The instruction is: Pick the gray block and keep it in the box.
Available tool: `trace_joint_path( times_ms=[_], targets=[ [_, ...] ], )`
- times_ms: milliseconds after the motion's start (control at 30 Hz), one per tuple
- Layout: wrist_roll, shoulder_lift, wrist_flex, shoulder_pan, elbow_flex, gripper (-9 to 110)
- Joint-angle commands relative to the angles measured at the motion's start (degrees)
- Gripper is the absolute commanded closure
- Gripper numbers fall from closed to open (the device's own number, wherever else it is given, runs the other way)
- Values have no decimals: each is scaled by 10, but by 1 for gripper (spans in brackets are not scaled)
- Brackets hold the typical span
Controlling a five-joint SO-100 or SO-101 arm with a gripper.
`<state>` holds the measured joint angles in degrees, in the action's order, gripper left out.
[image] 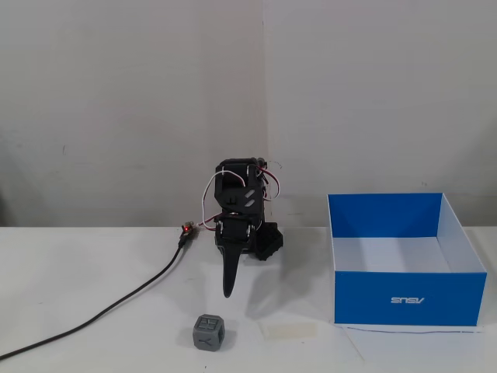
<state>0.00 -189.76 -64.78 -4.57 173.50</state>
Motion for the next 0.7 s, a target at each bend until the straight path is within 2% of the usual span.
trace_joint_path(
  times_ms=[0, 667],
  targets=[
    [4, -67, 0, 1, 4, 101],
    [-4, -67, 0, -11, 4, 101]
  ],
)
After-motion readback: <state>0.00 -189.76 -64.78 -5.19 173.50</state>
